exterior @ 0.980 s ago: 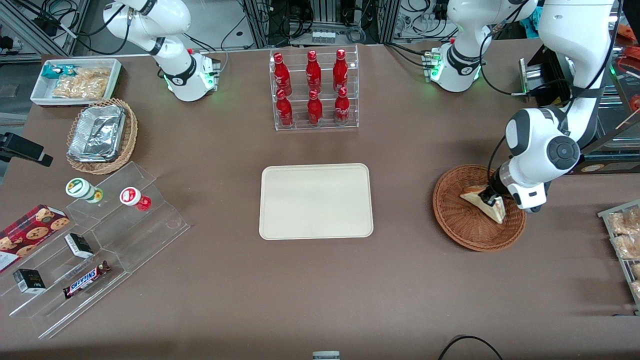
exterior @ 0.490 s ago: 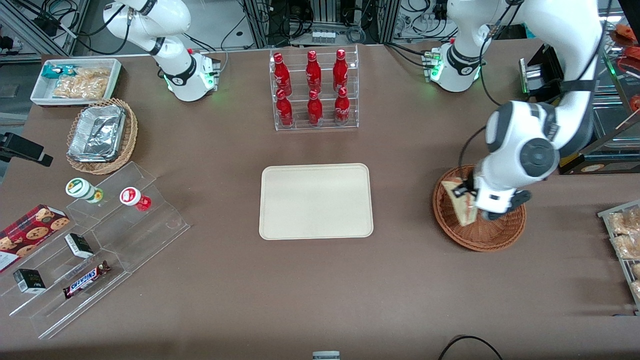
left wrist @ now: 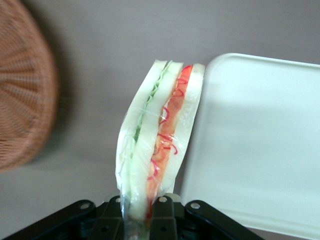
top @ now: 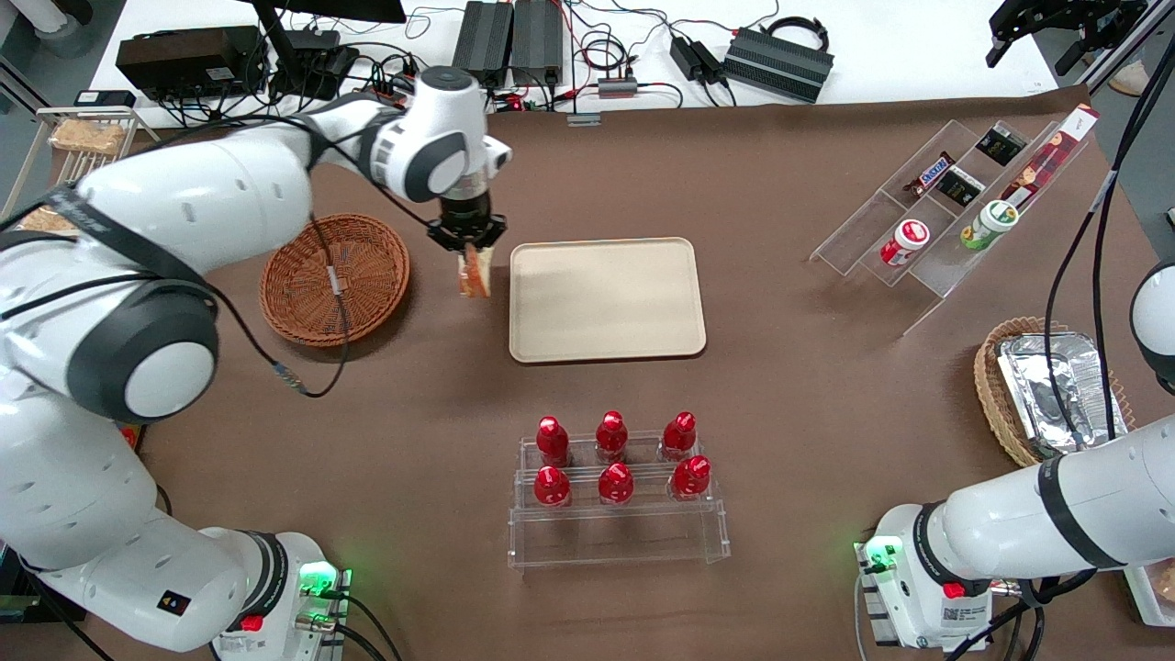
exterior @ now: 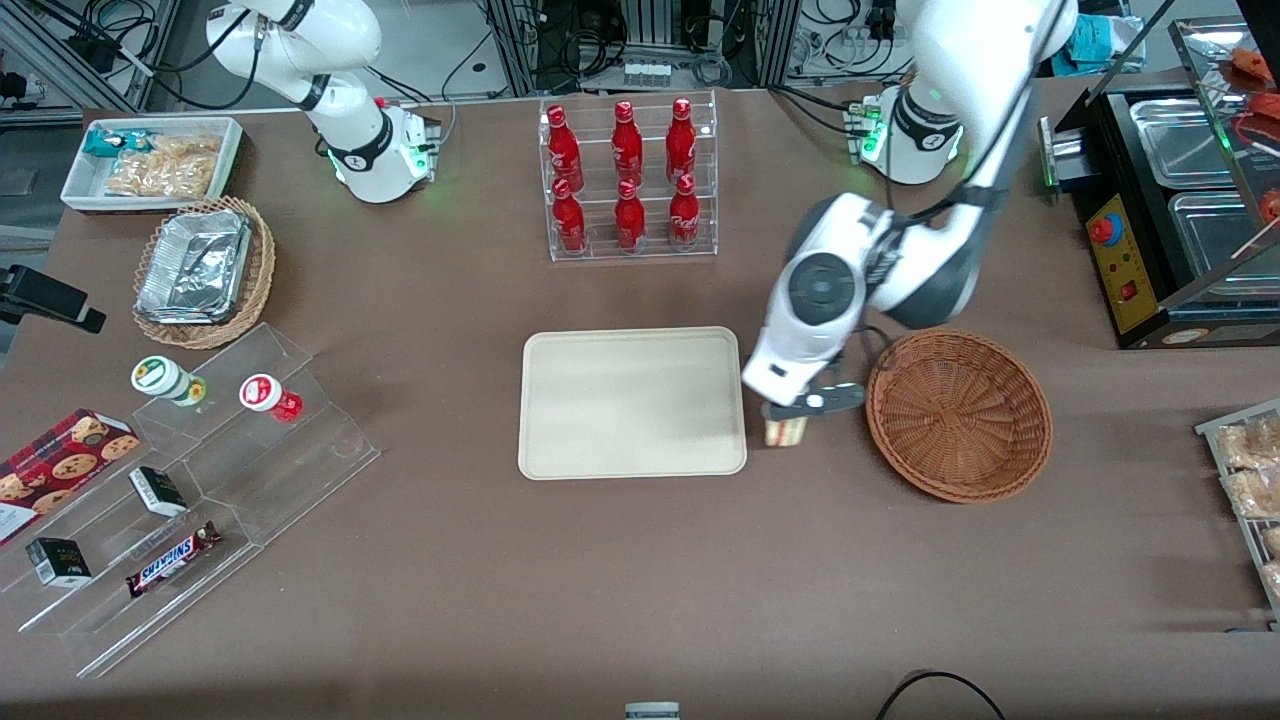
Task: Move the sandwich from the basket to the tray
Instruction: 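Lift the sandwich and carry it toward the cream tray, then lower the sandwich onto the tray and open the left gripper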
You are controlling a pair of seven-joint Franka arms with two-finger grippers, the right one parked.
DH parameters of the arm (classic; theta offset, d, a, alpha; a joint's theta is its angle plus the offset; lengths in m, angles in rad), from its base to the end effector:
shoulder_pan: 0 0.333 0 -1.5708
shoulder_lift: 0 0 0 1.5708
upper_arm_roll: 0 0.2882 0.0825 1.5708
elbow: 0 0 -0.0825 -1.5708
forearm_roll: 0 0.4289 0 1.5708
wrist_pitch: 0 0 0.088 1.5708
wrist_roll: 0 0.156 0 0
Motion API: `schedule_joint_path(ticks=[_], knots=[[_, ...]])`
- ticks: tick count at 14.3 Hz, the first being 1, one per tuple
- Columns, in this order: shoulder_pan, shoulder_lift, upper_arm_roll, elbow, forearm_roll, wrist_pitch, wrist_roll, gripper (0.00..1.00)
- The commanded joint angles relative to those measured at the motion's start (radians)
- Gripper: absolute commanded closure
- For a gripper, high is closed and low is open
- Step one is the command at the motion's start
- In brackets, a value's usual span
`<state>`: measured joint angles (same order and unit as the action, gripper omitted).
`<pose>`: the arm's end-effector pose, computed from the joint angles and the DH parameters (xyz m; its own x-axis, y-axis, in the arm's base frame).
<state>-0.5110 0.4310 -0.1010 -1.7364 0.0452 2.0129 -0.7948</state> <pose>0.5434 -0.3741 0.2212 0.9793 0.1702 -0.1094 0.1589 -0.9817 -0.1048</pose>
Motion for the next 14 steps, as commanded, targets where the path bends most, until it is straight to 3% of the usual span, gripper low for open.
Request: schedule_joint_path(ticks=[1, 7, 11, 14], knots=[[-0.09, 0.144, 0.015, 0.208, 0.007, -0.066, -0.11, 1.0], [-0.213, 0.322, 0.012, 0.408, 0.004, -0.071, -0.251, 1.0], [-0.225, 0.437, -0.026, 0.543, -0.018, -0.069, -0.299, 1.0], [-0.225, 0.474, -0.032, 0.566, -0.018, -0.043, -0.314, 1.0]])
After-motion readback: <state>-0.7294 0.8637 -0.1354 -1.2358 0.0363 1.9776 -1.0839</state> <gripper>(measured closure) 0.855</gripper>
